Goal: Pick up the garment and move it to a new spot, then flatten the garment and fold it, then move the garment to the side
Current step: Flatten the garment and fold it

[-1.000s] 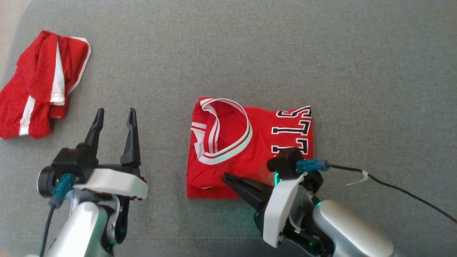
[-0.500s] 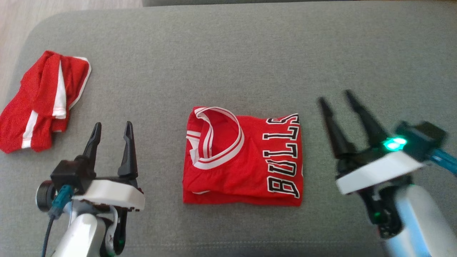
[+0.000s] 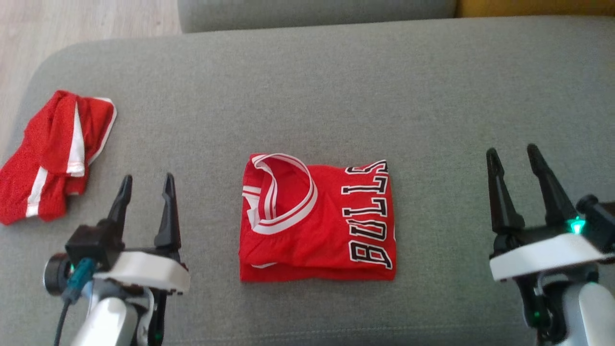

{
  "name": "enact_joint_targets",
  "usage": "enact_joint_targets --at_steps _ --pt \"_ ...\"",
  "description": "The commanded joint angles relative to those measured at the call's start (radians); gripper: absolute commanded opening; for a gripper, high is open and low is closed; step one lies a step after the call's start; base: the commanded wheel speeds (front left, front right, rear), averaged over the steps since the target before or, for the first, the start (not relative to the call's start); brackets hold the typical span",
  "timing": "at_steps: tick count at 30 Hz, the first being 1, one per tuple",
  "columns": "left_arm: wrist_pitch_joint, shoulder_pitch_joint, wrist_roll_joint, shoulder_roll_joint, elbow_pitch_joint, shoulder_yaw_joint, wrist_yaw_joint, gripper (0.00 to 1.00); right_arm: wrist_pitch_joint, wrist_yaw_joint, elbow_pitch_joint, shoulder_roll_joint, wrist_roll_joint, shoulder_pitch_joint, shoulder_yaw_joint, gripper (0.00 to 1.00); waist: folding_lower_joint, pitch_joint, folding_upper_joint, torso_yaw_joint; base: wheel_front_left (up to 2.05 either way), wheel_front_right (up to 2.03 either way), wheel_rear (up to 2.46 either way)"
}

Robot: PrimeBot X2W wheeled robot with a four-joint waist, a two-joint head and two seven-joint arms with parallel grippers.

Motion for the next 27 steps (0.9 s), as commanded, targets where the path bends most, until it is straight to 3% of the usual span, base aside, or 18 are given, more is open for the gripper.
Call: enact_joint_targets --at_steps 1,12,27 --pt "-0.003 -0.008 -0.003 0.028 -0.029 0.034 0.006 1.0 0.008 -0.001 -0.042 0.006 -0.014 0.009 0.012 1.0 0.0 -0.023 0.0 -0.007 0.0 0.0 0.0" --pt "0.022 0.05 0.001 0.041 -0.045 0.014 0.023 1.0 0.055 -0.001 -0.068 0.013 -0.038 0.118 -0.01 1.0 0.0 -0.096 0.0 -0.012 0.0 0.0 0.0" --pt "0.024 0.065 -0.002 0.046 -0.059 0.009 0.04 1.0 0.068 -0.001 -0.087 0.019 -0.044 0.137 -0.013 1.0 0.0 -0.101 0.0 -0.015 0.0 0.0 0.0"
